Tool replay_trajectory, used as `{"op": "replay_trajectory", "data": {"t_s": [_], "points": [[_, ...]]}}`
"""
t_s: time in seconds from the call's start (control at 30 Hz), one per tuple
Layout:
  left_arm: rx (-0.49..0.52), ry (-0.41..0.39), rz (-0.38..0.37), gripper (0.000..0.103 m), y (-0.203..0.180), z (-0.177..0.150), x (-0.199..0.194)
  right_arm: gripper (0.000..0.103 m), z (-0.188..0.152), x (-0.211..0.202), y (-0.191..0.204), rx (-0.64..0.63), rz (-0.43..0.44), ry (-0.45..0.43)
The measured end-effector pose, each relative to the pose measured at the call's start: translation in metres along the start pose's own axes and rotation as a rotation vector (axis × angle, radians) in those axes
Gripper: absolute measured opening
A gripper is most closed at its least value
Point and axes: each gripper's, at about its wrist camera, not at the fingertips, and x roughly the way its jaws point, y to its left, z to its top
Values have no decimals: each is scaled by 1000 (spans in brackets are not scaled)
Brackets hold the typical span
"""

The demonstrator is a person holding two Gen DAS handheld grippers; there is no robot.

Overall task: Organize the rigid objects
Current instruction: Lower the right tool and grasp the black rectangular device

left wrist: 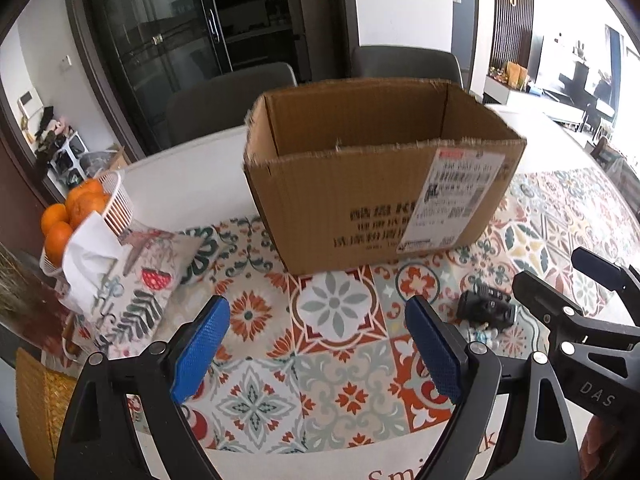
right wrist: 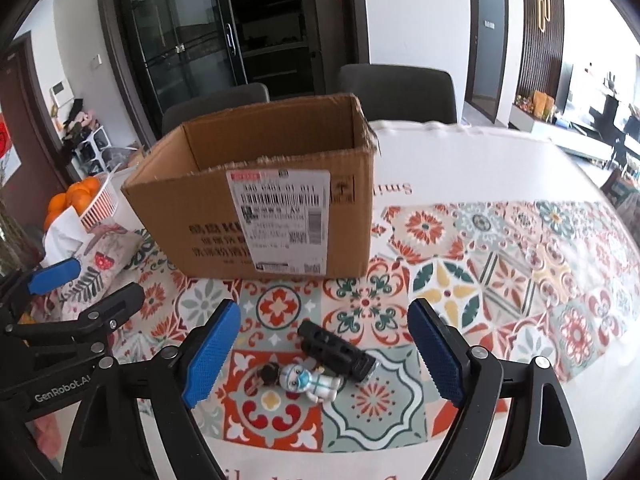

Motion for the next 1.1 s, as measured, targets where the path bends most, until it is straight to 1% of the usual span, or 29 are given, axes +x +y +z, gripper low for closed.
{"op": "replay_trajectory", "data": {"t_s": [0.23, 0.33, 0.43, 0.57, 0.73, 0.87, 1.03, 1.1], "points": [[6, 54, -6, 90, -1, -10, 24, 87, -12, 26, -7, 50, 11, 83], [27, 61, 7, 90, -2, -12, 32, 87, -17, 36, -8, 75, 22, 108], [37, 69, 4, 90, -4, -13, 39, 87, -22, 44, -11, 101, 26, 129], [50, 83, 3, 90, -7, -13, 48, 92, -28, 55, -17, 150, 9, 158], [53, 102, 7, 90, -9, -13, 59, 92, -32, 72, -24, 197, -6, 201], [44, 115, 12, 90, -7, -14, 65, 92, -35, 84, -27, 227, -5, 225], [28, 139, 18, 90, -3, -17, 73, 92, -36, 92, -24, 240, -4, 235], [29, 146, 22, 90, -3, -19, 76, 92, -36, 98, -24, 235, -19, 243]]}}
